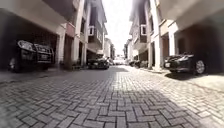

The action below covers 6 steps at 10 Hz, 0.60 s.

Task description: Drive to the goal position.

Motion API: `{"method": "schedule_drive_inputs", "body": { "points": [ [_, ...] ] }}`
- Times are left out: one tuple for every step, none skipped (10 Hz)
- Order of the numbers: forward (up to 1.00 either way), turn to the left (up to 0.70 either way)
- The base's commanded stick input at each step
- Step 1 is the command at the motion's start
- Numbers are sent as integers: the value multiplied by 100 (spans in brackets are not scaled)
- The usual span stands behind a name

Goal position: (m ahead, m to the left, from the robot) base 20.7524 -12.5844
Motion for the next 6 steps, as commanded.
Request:
{"method": "schedule_drive_inputs", "body": {
  "points": [
    [50,0],
    [50,0],
    [50,0],
    [50,0],
    [50,0],
    [50,0]
  ]
}}
